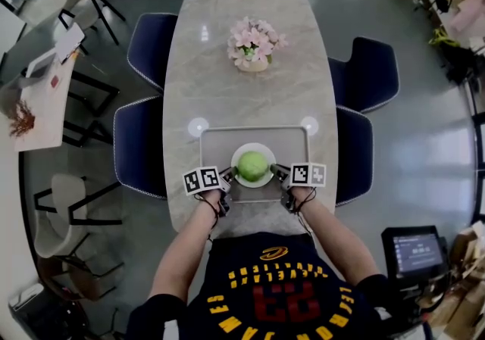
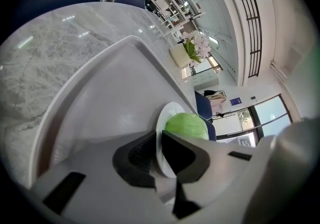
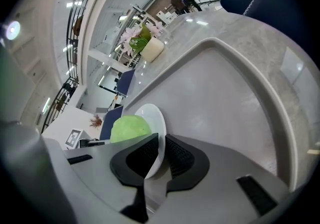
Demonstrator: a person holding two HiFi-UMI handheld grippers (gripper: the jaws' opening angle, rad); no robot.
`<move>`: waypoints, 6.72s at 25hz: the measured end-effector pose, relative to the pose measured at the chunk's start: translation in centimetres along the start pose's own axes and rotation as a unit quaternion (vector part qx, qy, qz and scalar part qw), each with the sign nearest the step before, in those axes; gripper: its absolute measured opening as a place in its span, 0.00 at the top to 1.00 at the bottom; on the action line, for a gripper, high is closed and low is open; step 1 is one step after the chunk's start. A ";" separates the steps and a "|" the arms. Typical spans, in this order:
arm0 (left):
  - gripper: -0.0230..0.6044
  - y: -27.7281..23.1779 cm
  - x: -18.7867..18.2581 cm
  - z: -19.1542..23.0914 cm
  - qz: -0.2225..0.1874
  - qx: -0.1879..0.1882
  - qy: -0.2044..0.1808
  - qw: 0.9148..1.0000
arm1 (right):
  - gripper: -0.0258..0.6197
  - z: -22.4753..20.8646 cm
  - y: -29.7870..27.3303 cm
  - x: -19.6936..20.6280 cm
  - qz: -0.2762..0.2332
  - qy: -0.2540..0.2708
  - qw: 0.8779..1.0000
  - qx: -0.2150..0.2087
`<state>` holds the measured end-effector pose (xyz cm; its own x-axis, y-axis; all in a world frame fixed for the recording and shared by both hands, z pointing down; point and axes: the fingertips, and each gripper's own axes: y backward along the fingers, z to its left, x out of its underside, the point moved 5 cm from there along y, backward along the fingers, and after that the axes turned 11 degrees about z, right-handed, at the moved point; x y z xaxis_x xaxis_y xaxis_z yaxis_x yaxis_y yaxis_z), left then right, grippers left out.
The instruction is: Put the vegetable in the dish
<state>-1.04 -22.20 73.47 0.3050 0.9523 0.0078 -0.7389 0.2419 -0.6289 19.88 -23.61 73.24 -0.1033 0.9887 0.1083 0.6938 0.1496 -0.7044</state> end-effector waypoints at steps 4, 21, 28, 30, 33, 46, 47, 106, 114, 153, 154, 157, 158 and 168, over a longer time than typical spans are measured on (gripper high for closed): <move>0.92 0.0 0.2 -0.1 -0.014 -0.031 -0.024 0.999 | 0.91 0.0 -0.2 0.1 0.016 0.017 1.000 0.012; 0.90 -0.1 0.2 -0.4 0.012 -0.099 -0.091 0.991 | 0.89 0.2 -0.4 0.6 0.033 0.095 0.992 0.072; 0.88 0.6 -0.7 -0.5 0.003 -0.137 -0.127 0.982 | 0.89 0.5 1.1 -1.1 0.005 0.112 0.990 0.086; 0.88 1.2 -1.0 -0.4 -0.008 -0.140 -0.124 0.982 | 0.89 0.6 1.4 -1.3 -0.004 0.110 0.991 0.082; 0.88 2.2 -1.4 -0.3 -0.034 -0.147 -0.123 0.981 | 0.89 0.9 1.7 -1.1 -0.014 0.111 0.991 0.076; 0.88 7.7 1.2 -4.5 -0.136 -0.068 -0.132 0.980 | 0.89 2.3 6.5 0.7 -0.070 0.079 0.994 0.013; 0.88 7.9 1.5 -4.9 -0.139 -0.062 -0.135 0.979 | 0.89 2.6 6.9 0.8 -0.075 0.078 0.994 0.005; 0.96 14.0 7.2 -23.0 -0.181 0.060 -0.376 0.907 | 0.95 19.4 16.5 2.5 -0.209 0.259 0.937 -0.106; 0.96 14.0 7.4 -23.3 -0.182 0.057 -0.388 0.902 | 0.95 19.6 16.7 2.5 -0.216 0.263 0.934 -0.106; 0.96 14.7 6.6 -23.2 -0.180 0.042 -0.384 0.905 | 0.95 21.5 16.6 2.3 -0.216 0.304 0.922 -0.101; 0.96 14.8 6.6 -23.1 -0.180 0.041 -0.383 0.905 | 0.95 21.6 16.4 2.3 -0.214 0.306 0.922 -0.102; 0.96 14.2 6.3 -23.1 -0.175 0.046 -0.383 0.906 | 0.95 21.1 16.7 2.1 -0.217 0.302 0.923 -0.098; 0.96 13.9 6.3 -23.3 -0.173 0.051 -0.385 0.905 | 0.95 20.8 17.0 2.1 -0.221 0.299 0.923 -0.094; 0.96 14.5 7.2 -23.0 -0.180 0.050 -0.378 0.907 | 0.95 21.1 17.1 2.9 -0.213 0.297 0.925 -0.098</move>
<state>4.24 -16.15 46.46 0.0659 0.6544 0.7533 -0.7355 0.5420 -0.4065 16.45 -18.09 46.69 -0.0276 0.6548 0.7553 0.8017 0.4658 -0.3746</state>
